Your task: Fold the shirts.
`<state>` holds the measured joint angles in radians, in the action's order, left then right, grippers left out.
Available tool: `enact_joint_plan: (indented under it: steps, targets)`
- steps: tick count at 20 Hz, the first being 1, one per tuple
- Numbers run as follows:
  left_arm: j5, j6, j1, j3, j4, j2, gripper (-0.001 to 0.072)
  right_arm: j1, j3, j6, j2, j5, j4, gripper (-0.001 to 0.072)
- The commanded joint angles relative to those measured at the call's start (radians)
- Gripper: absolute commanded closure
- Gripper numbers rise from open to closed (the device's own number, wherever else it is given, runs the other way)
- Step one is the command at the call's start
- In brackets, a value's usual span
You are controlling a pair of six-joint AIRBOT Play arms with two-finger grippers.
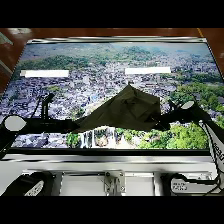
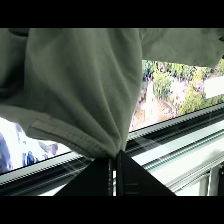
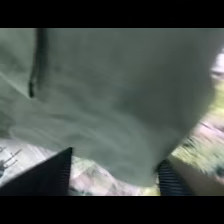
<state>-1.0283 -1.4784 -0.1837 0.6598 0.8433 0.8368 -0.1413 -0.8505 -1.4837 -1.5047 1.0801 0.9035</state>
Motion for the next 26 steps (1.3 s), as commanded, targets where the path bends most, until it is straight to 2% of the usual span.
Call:
enact_joint_plan:
  steps: [1,2,3,6,8,11,13,15,17,21,26]
  targets:
    - [0.0,0.001,0.0,0.0,0.001,0.001,0.0667,0.039,0.002,0.003,-0.011,-0.077,-0.003,0.0375]
    - [0.0,0.007,0.001,0.001,0.002,0.001,0.0667,0.039,-0.003,0.007,-0.006,-0.079,-0.003,0.0608]
    - [0.001,0.034,0.002,0.004,0.002,0.0,0.0667,0.038,-0.005,0.02,0.014,-0.079,-0.004,0.0646]
    - [0.025,0.058,0.035,0.057,0.005,-0.001,0.0667,0.038,-0.053,0.186,0.14,-0.038,-0.003,0.0649]
    - [0.068,0.086,0.088,0.153,0.004,-0.004,0.0668,0.038,-0.154,0.308,0.269,0.051,-0.003,0.0649]
    - [0.159,0.095,0.183,0.418,0.001,-0.005,0.0668,0.038,-0.401,0.357,0.467,0.074,0.013,0.065]
    - [0.229,0.095,0.225,0.637,0.001,-0.005,0.0668,0.038,-0.616,0.319,0.569,-0.026,0.072,0.065]
    - [0.314,0.098,0.243,0.851,0.002,-0.008,0.0667,0.039,-0.84,0.167,0.626,-0.141,0.2,0.065]
    - [0.412,0.101,0.244,1.019,0.002,-0.023,0.0667,0.039,-1.039,0.069,0.636,-0.167,0.277,0.065]
    - [0.443,0.102,0.244,1.145,0.002,-0.086,0.0668,0.039,-1.198,-0.014,0.636,-0.078,0.273,0.065]
    - [0.267,0.101,0.244,1.145,0.165,-0.182,0.0668,0.039,-1.198,-0.025,0.638,0.112,0.274,0.065]
